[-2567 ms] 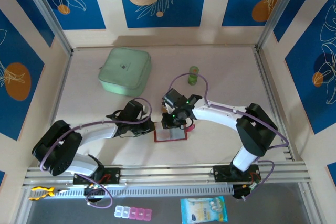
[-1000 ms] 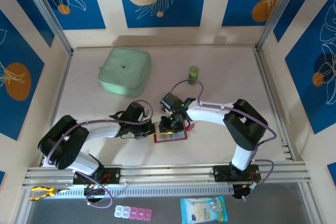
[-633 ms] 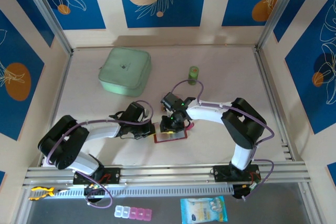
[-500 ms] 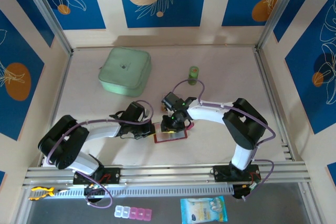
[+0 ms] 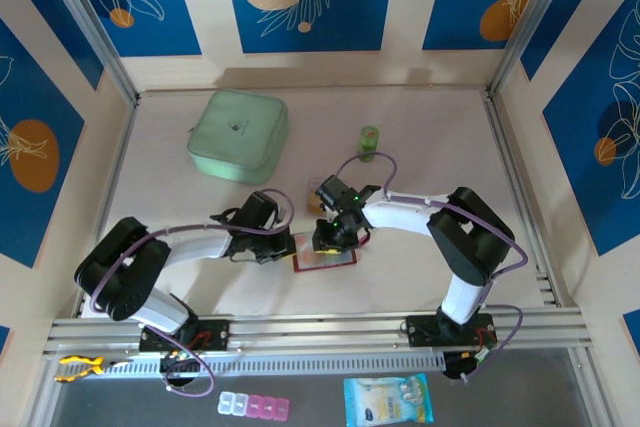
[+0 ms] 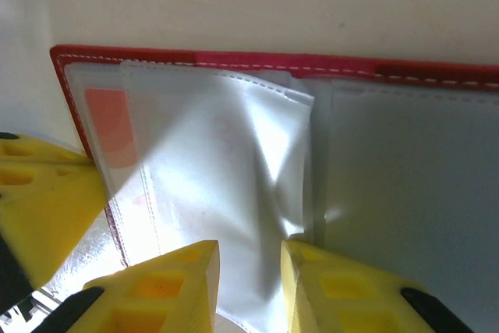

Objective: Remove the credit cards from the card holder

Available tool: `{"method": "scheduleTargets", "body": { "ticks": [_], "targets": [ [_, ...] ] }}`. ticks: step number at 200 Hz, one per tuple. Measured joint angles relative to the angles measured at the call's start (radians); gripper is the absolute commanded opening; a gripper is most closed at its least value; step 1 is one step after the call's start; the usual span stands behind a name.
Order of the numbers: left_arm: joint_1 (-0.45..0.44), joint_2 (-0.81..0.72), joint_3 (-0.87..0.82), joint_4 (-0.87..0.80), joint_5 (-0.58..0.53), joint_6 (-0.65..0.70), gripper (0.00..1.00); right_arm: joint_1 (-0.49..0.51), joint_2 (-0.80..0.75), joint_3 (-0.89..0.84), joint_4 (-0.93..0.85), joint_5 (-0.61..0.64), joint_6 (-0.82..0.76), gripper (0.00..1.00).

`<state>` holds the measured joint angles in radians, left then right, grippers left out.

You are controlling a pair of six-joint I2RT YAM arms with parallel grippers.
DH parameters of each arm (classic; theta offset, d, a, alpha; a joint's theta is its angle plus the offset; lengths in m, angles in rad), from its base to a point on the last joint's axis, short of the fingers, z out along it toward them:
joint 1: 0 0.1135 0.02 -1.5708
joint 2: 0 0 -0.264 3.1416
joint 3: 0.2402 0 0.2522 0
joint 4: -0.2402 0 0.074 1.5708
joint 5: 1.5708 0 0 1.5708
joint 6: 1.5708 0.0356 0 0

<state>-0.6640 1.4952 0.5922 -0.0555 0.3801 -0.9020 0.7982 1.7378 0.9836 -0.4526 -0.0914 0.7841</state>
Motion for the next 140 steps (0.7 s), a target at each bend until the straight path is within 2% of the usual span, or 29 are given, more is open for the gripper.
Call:
{"method": "scheduleTargets", "body": {
  "ticks": [140],
  "targets": [
    [0.0,-0.001,0.106,-0.042,-0.008,0.013,0.0,-0.01,-0.016,-0.042,0.053,-0.037,0.008,0.29]
  ]
}}
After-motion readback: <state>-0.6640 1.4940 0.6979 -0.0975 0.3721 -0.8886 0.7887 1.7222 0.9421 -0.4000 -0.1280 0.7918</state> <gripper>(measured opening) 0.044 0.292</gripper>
